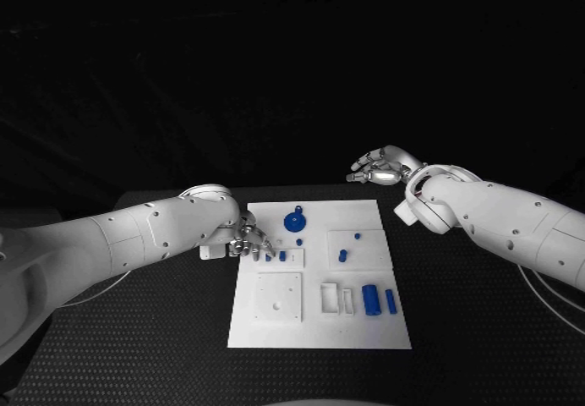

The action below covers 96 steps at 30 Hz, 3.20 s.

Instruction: Assemble the parts on the task board

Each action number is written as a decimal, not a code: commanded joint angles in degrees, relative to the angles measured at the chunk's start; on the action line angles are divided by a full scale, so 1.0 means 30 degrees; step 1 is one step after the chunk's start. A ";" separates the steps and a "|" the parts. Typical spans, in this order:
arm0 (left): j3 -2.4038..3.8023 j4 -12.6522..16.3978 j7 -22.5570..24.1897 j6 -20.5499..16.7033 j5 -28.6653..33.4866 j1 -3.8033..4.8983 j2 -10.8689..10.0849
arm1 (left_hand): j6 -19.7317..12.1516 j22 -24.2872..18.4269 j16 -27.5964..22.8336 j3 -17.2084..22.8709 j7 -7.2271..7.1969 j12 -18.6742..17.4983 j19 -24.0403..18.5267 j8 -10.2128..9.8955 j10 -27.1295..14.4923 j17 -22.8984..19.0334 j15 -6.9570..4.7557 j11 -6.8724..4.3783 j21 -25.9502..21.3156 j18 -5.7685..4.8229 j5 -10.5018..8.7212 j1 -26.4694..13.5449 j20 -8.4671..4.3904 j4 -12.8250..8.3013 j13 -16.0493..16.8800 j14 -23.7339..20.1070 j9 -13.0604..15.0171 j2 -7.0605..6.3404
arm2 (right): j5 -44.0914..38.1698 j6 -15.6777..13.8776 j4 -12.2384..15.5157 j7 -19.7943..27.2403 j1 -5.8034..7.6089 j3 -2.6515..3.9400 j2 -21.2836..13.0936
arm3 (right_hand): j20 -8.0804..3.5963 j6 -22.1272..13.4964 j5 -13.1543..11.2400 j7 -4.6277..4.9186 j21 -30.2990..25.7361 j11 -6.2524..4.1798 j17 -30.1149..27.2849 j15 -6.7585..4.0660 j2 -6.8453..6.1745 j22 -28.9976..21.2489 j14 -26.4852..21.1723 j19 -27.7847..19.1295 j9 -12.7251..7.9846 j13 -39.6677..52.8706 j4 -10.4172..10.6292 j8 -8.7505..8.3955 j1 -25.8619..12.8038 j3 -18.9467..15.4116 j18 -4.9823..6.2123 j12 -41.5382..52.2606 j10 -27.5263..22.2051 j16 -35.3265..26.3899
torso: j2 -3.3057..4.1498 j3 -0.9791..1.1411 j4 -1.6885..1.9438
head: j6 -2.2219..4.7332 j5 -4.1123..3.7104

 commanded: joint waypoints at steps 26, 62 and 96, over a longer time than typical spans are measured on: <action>0.0612 0.3898 1.1940 -1.1669 -0.3324 0.0226 -0.2172 | -0.1805 -0.0228 -0.3409 0.1286 0.1554 -0.6536 -0.2208 -0.0943 -0.4860 -0.1415 0.1686 0.1962 -0.2689 -0.0470 0.2680 0.8135 -0.0203 -0.4900 -0.3827 -0.2753 0.0501 0.1453 | -0.0085 0.0146 0.0002 0.0098 -0.0091 0.0006 -0.0435 | -0.0073 -0.0116 0.0105 0.1075 -0.0152 0.0009 -0.0033 0.0104 0.0020 0.0052 0.0081 0.0099 -0.0032 0.0024 0.0006 0.0108 0.0157 -0.0065 -0.0199 -0.0147 0.0142 -0.0115 | 0.0012 -0.0015 0.0023 | 0.0866 -0.0104; -0.0157 0.1107 0.9484 -1.0477 -1.0075 -0.1265 0.0846 | -0.2671 0.0364 -0.2520 0.0782 0.1453 -1.3320 -0.1042 -0.2372 -0.5755 -0.0423 0.2607 0.3150 -0.2443 0.0627 0.1665 0.8496 0.0624 -0.4092 -0.7264 -0.1858 -0.0880 -0.0127 | -0.0079 0.0027 -0.0066 0.0158 -0.0116 0.0008 -0.0162 | -0.0077 -0.0113 0.0106 0.1071 -0.0187 0.0005 -0.0040 0.0101 0.0051 0.0086 0.0092 0.0116 -0.0039 0.0024 -0.0004 0.0113 0.0174 -0.0058 -0.0197 -0.0193 0.0174 -0.0118 | 0.0031 -0.0007 -0.0035 | 0.1026 -0.0213; -0.0146 -0.0235 0.9490 -1.0587 -0.9868 -0.1776 0.1737 | -0.2351 0.0414 -0.1624 0.0964 0.1779 -1.3624 -0.0501 -0.2295 -0.4388 0.0032 0.2282 0.2808 -0.1884 0.0974 0.1828 0.9054 0.0496 -0.3708 -0.7817 -0.1127 -0.1312 0.0827 | -0.0079 0.0084 0.0133 0.0138 -0.0116 0.0008 -0.0127 | -0.0078 -0.0105 0.0109 0.1070 -0.0224 0.0003 -0.0049 0.0100 0.0064 0.0120 0.0097 0.0131 -0.0045 0.0025 -0.0010 0.0120 0.0171 -0.0067 -0.0198 -0.0238 0.0206 -0.0125 | 0.0044 0.0008 -0.0051 | 0.0929 -0.0374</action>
